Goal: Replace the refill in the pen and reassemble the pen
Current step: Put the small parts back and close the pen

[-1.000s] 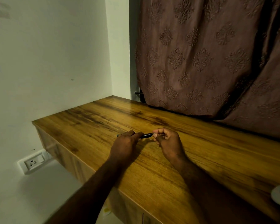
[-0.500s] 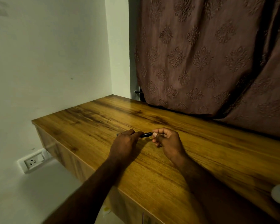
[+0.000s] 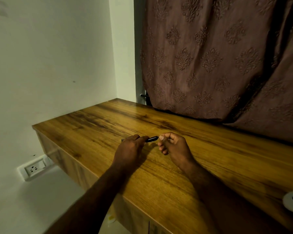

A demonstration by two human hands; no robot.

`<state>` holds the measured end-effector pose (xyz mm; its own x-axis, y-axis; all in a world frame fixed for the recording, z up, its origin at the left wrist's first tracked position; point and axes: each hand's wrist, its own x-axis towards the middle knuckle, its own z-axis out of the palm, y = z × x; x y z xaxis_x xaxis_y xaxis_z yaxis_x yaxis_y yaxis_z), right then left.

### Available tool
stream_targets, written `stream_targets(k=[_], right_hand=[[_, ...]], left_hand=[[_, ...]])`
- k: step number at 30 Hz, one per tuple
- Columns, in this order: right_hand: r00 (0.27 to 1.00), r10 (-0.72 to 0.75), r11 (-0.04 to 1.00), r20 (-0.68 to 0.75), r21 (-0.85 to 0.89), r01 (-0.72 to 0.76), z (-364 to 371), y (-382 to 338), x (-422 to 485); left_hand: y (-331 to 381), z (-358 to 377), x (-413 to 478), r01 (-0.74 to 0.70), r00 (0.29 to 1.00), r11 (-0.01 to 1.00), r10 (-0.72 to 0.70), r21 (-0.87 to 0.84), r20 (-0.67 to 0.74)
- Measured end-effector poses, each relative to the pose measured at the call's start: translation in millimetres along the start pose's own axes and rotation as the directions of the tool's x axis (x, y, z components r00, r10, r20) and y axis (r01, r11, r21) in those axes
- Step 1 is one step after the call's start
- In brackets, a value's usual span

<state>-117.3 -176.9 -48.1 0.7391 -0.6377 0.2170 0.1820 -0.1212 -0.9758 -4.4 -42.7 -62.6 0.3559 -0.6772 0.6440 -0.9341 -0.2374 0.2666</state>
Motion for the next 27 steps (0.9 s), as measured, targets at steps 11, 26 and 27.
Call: stream_targets(k=[11, 26, 27], right_hand=[[0.997, -0.071, 0.992, 0.008, -0.109, 0.071, 1.5, 2.3, -2.8], [0.995, -0.098, 0.983, 0.027, -0.155, 0.101, 1.1, 7.1, 1.5], [0.995, -0.097, 0.982, 0.027, -0.158, 0.100, 0.8, 7.0, 1.2]], left_hand=[[-1.5, 2.7, 0.5, -0.029, 1.000, 0.998, 0.029, 0.051, 0.002], [1.2, 0.5, 0.8, -0.006, 1.000, 0.998, 0.005, 0.061, 0.016], [1.7, 0.1, 0.9, -0.006, 1.000, 0.998, 0.005, 0.062, 0.019]])
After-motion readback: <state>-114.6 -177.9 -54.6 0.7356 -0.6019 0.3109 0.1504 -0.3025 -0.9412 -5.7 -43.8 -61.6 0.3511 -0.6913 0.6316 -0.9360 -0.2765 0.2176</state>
